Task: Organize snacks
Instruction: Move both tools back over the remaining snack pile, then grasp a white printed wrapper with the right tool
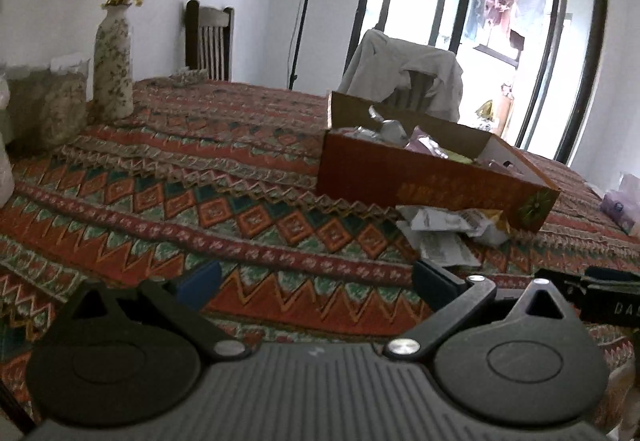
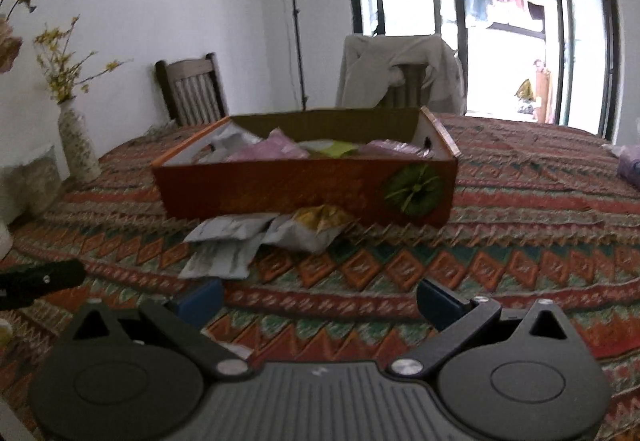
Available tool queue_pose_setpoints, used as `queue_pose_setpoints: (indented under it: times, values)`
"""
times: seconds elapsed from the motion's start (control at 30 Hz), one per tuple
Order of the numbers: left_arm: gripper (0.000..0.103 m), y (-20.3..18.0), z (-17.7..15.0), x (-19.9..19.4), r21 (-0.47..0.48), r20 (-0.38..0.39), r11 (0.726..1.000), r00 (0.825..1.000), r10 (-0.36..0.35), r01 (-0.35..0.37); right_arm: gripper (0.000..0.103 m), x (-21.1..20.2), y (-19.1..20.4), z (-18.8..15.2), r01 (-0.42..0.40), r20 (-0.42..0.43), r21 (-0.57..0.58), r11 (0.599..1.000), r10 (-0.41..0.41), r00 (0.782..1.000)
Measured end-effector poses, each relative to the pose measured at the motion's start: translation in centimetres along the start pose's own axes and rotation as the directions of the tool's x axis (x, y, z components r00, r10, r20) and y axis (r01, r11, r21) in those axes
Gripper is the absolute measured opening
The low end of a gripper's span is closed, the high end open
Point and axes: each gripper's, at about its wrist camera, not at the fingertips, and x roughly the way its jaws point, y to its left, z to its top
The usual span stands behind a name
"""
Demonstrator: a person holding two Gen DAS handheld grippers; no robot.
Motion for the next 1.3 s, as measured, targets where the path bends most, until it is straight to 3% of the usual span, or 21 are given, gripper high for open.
queue_pose_setpoints:
  times: [0.2,0.47,0.57,0.87,1.3]
  values:
    - [0.103,1.7,-0.9,-0.5,-0.015,-0.017,1.000,1.000,0.002,-0.002,0.103,0.5,2.4,-1.0,-0.056,-0.045,-0.043,0.998,0.054,0.998]
    - [0.103,4.1,-2.0,-2.3,-0.024,-0.035,0.999,0.999,0.033,-0.033,0.103,-0.8,4.5,-1.6,-0.103,-0.043,-0.120,0.987,0.098,0.994]
    - [0.103,4.5,-2.5,-2.4,-0.035,-0.047,0.999,0.998,0.036,-0.038,0.103,-0.5,5.0,-2.3,-0.136,-0.085,-0.144,0.980,0.125,0.989]
    - [0.103,3.6,-3.1,-1.8,-0.029,-0.063,1.000,0.998,-0.013,0.011,0.103,2.3,6.8,-2.1,-0.134,-0.139,-0.216,0.967,0.105,0.985]
    - [0.103,3.7,-2.7,-1.5,-0.040,-0.062,0.999,0.998,-0.006,0.003,0.103,5.0,7.0,-0.5,-0.162,-0.171,-0.204,0.966,0.127,0.977]
